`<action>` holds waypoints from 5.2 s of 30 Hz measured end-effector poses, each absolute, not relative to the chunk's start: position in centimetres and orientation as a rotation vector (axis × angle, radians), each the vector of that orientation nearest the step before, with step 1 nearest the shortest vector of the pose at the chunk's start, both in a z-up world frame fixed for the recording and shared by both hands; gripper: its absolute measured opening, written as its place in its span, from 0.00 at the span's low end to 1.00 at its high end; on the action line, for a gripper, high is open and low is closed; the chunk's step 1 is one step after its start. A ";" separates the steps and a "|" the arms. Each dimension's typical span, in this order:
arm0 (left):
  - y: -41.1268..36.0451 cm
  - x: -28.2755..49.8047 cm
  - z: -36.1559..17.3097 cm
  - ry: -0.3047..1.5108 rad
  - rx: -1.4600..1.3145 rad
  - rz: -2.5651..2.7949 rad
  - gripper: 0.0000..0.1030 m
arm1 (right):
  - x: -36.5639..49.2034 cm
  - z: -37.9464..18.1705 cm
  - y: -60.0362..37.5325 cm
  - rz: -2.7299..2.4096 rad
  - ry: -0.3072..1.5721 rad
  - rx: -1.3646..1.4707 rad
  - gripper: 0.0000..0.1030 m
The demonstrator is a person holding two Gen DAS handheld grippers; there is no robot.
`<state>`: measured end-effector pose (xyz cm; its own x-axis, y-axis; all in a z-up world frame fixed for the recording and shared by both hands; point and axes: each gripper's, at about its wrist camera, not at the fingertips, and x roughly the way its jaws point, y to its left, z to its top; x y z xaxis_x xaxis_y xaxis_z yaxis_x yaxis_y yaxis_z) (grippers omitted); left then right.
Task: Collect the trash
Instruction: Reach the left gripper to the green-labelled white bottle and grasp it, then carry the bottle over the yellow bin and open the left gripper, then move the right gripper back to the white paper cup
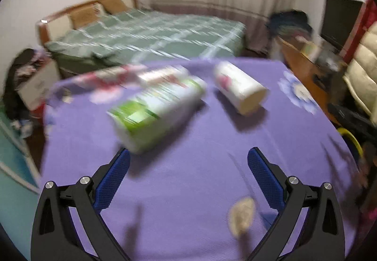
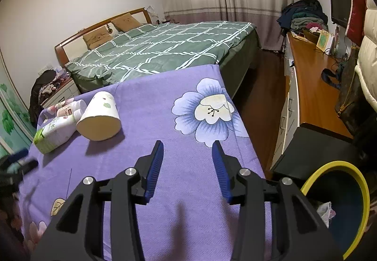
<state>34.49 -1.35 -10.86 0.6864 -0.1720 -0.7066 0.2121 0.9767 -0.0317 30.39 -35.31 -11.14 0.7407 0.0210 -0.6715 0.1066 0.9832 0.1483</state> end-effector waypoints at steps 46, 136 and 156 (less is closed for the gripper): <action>-4.9 36.2 -9.9 0.722 0.195 -0.255 0.50 | 30.5 -11.2 -35.4 -0.030 0.758 0.202 0.41; 2.4 29.3 -6.7 0.499 0.022 0.015 0.90 | 20.3 -7.4 -40.0 -0.124 0.657 0.166 0.46; 9.4 30.5 -11.0 0.590 -0.123 0.154 0.93 | 36.4 -9.1 -23.0 0.187 0.783 0.049 0.52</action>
<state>30.54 9.42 -11.01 0.8203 0.1090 -0.5615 -0.1793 0.9812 -0.0715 36.41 -23.02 -9.10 0.6930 0.1854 -0.6967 -0.1489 0.9823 0.1133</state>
